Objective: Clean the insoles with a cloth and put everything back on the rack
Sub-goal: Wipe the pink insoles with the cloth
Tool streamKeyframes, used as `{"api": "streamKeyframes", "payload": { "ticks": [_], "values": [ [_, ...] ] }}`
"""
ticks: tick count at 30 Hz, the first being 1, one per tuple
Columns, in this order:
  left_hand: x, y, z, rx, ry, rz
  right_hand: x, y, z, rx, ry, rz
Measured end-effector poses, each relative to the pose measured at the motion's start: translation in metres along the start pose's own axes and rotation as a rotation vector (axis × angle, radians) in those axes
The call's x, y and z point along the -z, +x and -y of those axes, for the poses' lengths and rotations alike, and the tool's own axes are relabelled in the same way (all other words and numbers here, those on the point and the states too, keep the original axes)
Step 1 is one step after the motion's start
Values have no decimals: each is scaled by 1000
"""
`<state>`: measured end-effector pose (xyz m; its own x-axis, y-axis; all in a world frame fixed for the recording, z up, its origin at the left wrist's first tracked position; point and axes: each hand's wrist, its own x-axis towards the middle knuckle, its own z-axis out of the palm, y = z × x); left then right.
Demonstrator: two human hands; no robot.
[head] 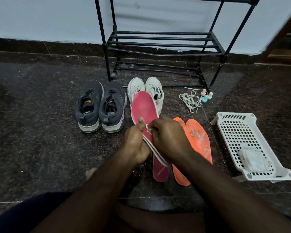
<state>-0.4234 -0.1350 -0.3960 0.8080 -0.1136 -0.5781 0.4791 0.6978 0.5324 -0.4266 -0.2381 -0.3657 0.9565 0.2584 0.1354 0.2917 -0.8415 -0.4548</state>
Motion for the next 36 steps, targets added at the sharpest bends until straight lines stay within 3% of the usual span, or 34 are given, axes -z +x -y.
{"api": "streamKeyframes", "payload": {
  "ticks": [3, 6, 10, 14, 17, 22, 25, 28, 30, 36],
  "values": [
    [-1, -1, -2, 2, 31, 5, 2, -5, 1, 47, -47, 146],
    [0, -2, -9, 10, 64, 26, 15, -7, -6, -36, 202, 309],
    [3, -4, -15, 37, 29, 97, 22, 1, -27, -127, 386, 64],
    [1, -8, -17, 91, 49, 177, 15, -4, -31, -193, 620, 145],
    [1, -6, -16, 73, 37, 229, 9, -3, -31, -218, 661, 31],
    [3, -9, -5, 80, 24, 296, 4, 1, -31, -251, 658, -98],
    [3, -10, 2, 94, -43, 306, -2, 0, -30, -154, 524, -152],
    [2, -10, 0, 94, -73, 293, -2, 0, -31, -86, 418, -112],
    [3, -10, -3, 99, -63, 273, 0, 1, -32, -124, 480, -50],
    [0, -10, -3, 166, -57, 267, 5, 0, -27, -36, 378, -102]
  ]
}}
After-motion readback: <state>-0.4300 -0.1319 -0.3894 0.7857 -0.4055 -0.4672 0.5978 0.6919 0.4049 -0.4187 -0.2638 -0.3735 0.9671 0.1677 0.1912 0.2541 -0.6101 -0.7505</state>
